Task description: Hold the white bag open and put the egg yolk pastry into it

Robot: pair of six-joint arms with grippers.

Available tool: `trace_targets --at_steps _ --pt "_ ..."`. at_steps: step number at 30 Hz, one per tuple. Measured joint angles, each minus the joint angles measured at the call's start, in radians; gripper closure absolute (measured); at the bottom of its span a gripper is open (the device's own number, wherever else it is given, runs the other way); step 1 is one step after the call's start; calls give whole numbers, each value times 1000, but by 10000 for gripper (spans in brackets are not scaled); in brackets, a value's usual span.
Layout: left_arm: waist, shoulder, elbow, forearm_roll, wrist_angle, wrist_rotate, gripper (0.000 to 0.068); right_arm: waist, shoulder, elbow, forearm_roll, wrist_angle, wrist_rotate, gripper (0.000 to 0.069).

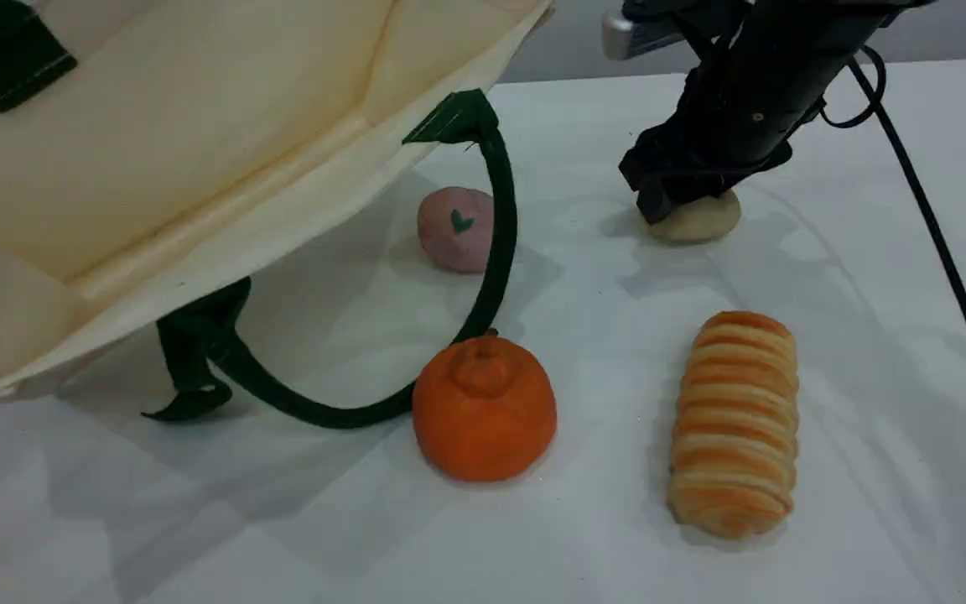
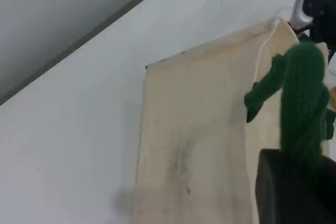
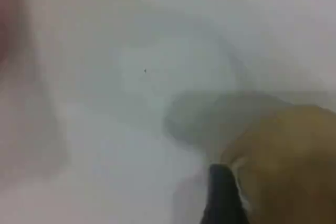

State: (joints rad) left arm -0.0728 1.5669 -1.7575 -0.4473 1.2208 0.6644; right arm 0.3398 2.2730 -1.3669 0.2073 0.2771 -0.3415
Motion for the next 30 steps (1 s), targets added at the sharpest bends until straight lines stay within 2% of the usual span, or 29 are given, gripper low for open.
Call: trace_targets --at_steps 5,11,18,23,25,28,30 --pt "0 0 0 0 0 0 588 0 43 -7 -14 -25 -2 283" --pt "0 0 0 0 0 0 588 0 49 -9 -44 -14 7 414" --pt "0 0 0 0 0 0 588 1 37 -9 -131 31 44 424" --pt "0 0 0 0 0 0 588 -12 -34 -1 -231 139 144 447" --pt "0 0 0 0 0 0 588 -18 -78 0 -300 190 205 478" --pt "0 0 0 0 0 8 588 -24 -165 -2 -374 173 285 525" --pt "0 0 0 0 0 8 588 -24 -227 -3 -418 211 334 584"
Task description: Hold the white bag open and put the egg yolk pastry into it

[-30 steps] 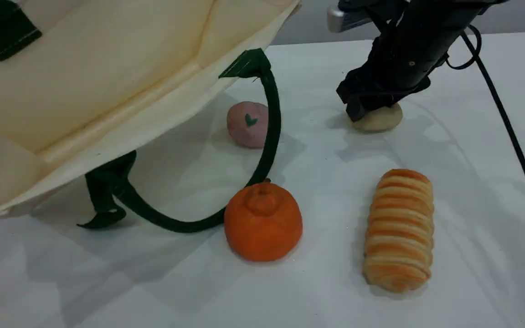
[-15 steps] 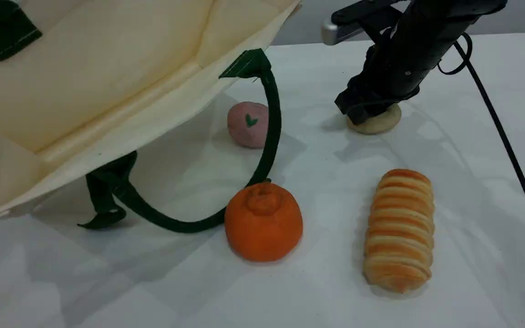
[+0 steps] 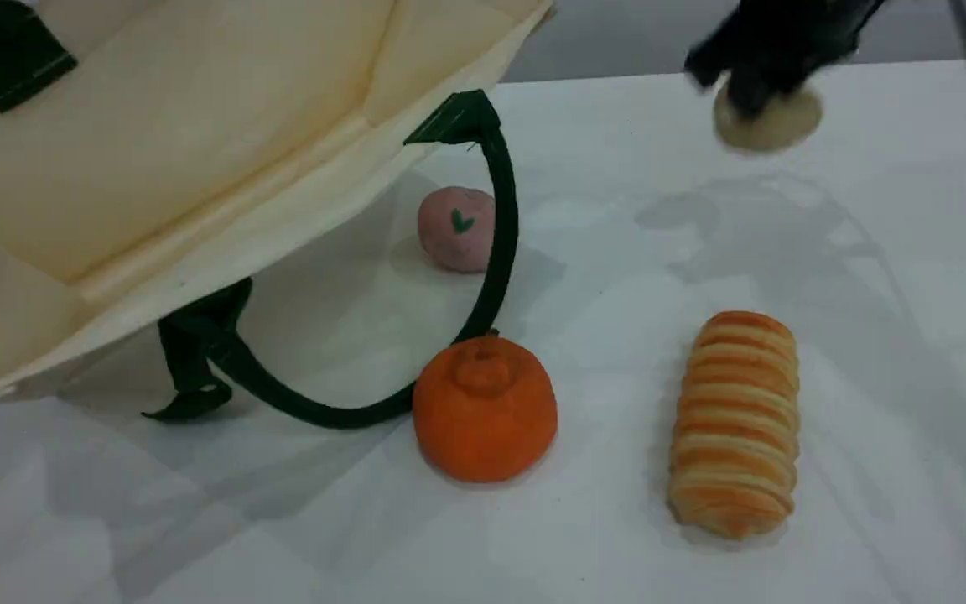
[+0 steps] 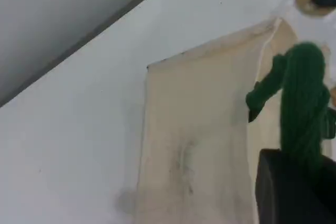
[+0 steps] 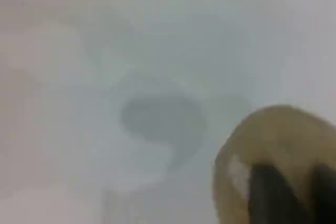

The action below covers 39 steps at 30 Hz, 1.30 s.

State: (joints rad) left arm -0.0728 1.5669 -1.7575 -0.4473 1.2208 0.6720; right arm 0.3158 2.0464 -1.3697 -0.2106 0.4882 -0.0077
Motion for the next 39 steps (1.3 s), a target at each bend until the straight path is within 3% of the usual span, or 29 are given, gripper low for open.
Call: trace_targets --at_steps 2,7,14,17,21,27,31,39 --pt "0 0 0 1 0 0 588 1 -54 0 -32 40 33 630" --pt "0 -2 0 2 0 0 588 2 -216 53 -12 44 36 645" --pt "0 -4 0 2 1 0 588 8 -484 262 81 -104 52 647" --pt "0 -4 0 2 1 0 588 52 -600 366 135 -183 51 647" --pt "0 -4 0 2 1 0 588 179 -715 476 158 -215 51 647" --pt "0 -4 0 1 1 0 588 411 -704 507 157 -236 51 647" --pt "0 -4 0 -1 1 0 588 535 -655 506 159 -315 51 647" --pt "0 -4 0 -1 1 0 588 565 -514 505 166 -514 51 647"
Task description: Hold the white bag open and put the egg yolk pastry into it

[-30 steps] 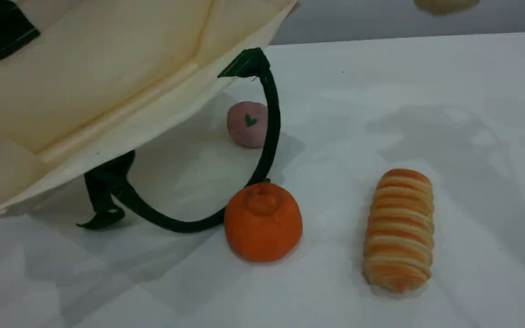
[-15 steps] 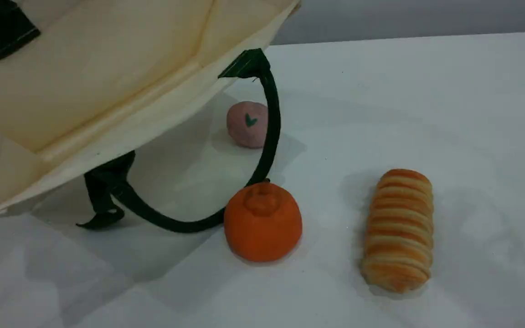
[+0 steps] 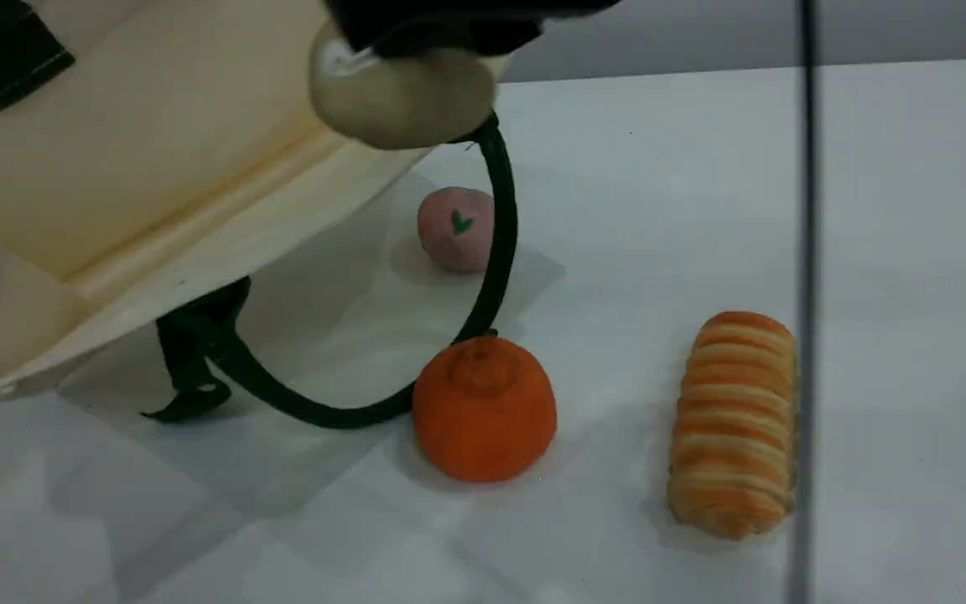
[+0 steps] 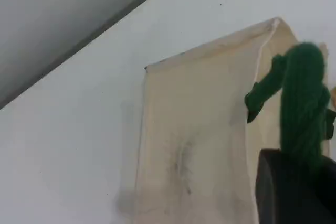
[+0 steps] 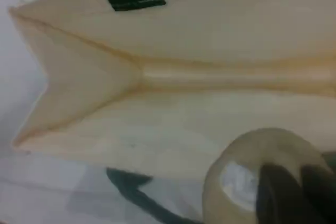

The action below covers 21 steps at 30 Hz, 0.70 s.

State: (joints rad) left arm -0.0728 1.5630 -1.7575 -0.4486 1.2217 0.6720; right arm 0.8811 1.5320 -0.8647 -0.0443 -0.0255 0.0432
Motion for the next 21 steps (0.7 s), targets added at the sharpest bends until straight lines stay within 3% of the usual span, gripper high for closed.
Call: trace_targets --at_steps 5,21 --pt "0 0 0 0 0 0 588 0 97 -48 0 -75 1 647" --pt "0 0 0 -41 0 0 588 0 409 -397 -4 42 -1 646"
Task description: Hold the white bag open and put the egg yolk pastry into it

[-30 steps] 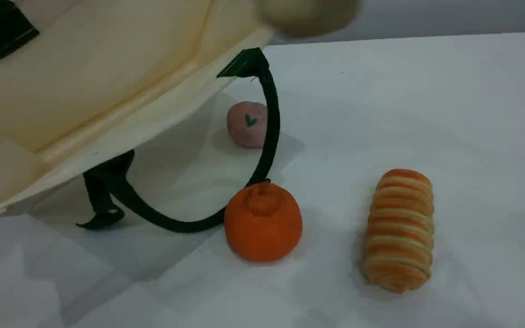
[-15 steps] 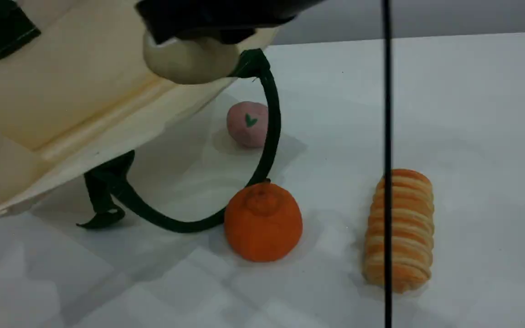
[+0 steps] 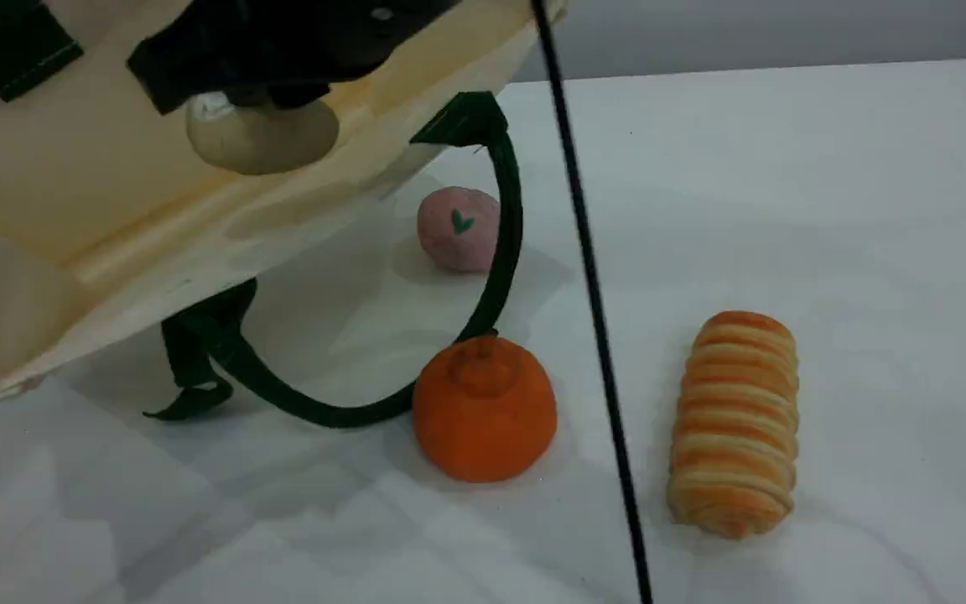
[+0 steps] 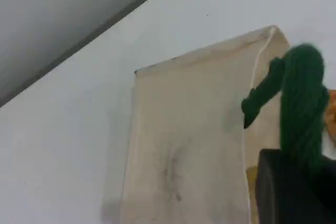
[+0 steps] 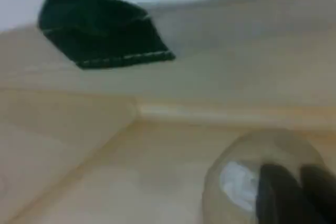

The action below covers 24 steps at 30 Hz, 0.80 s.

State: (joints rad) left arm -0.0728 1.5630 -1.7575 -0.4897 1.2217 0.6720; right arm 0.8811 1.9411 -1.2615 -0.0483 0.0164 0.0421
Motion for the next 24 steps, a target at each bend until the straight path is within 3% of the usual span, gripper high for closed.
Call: trace_targets --at_steps 9,12,19,21,24 --pt "0 0 0 -4 0 0 588 0 119 -131 -2 18 -2 599" --pt "0 0 0 -4 0 0 588 0 120 -134 -2 25 -2 493" --pt "0 0 0 2 0 0 588 -2 115 -134 3 57 5 118" --pt "0 0 0 17 0 0 588 -5 102 -134 4 83 5 67" --pt "0 0 0 21 -1 0 588 -6 67 -134 -14 137 2 61"
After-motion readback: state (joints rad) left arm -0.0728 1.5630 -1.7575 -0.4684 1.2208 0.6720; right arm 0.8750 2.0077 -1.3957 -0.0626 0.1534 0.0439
